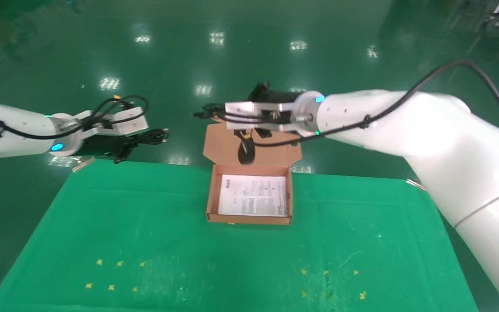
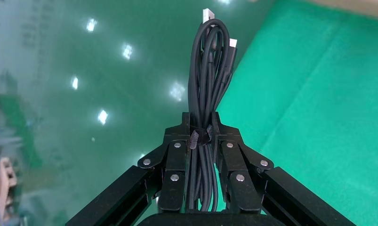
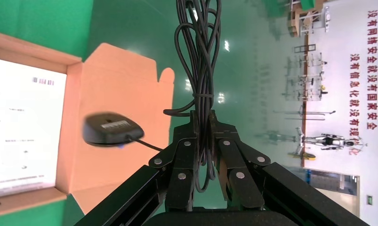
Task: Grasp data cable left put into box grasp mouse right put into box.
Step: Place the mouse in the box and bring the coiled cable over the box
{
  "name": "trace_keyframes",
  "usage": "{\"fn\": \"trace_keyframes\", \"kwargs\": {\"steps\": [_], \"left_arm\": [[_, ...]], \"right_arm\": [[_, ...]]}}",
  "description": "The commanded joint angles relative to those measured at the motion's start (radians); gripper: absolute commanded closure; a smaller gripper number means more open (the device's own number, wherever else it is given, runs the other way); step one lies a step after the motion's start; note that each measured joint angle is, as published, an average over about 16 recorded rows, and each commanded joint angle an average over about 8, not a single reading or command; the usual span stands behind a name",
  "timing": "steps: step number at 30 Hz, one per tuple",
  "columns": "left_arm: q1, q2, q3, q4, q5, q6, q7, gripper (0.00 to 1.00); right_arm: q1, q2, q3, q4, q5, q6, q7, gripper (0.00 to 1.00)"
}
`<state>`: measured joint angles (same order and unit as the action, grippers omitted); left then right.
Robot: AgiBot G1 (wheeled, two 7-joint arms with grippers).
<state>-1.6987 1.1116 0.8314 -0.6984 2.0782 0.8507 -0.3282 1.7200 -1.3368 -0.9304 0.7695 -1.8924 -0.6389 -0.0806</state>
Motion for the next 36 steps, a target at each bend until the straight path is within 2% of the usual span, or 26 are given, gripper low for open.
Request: {"fn": "trace_keyframes", "kwargs": {"steps": [1, 11, 18, 25, 26, 33, 34, 36], "left_arm": [[0.000, -0.008, 0.010, 0.007, 0.036, 0.000, -0.036, 1.00], [0.016, -0.026, 0.022, -0.063, 0.091, 0.015, -0.124, 1.00], [0.023, -0.034, 0.024, -0.092, 0.106, 0.021, -0.151, 1.00], [0.027, -0.038, 0.026, -0.108, 0.114, 0.024, -0.165, 1.00], [0.027, -0.038, 0.026, -0.109, 0.114, 0.024, -0.167, 1.00], [0.029, -0.040, 0.026, -0.114, 0.117, 0.025, -0.171, 1.00], [0.029, -0.040, 0.026, -0.114, 0.117, 0.025, -0.171, 1.00], [0.029, -0.040, 0.026, -0.115, 0.117, 0.025, -0.171, 1.00]], "right_arm": [[-0.006, -0.016, -0.004, -0.033, 0.011, 0.010, -0.020, 1.00], [-0.073, -0.033, -0.121, -0.060, 0.214, 0.074, -0.055, 1.00], [-0.110, -0.035, -0.202, -0.109, 0.353, 0.145, -0.023, 1.00], [-0.144, -0.034, -0.262, -0.203, 0.465, 0.176, 0.024, 1.00], [-0.147, -0.034, -0.270, -0.212, 0.476, 0.179, 0.028, 0.93], [-0.156, -0.035, -0.303, -0.235, 0.519, 0.195, 0.035, 0.06], [-0.156, -0.035, -0.304, -0.235, 0.519, 0.195, 0.035, 0.00], [-0.157, -0.031, -0.305, -0.232, 0.521, 0.195, 0.035, 0.00]]}}
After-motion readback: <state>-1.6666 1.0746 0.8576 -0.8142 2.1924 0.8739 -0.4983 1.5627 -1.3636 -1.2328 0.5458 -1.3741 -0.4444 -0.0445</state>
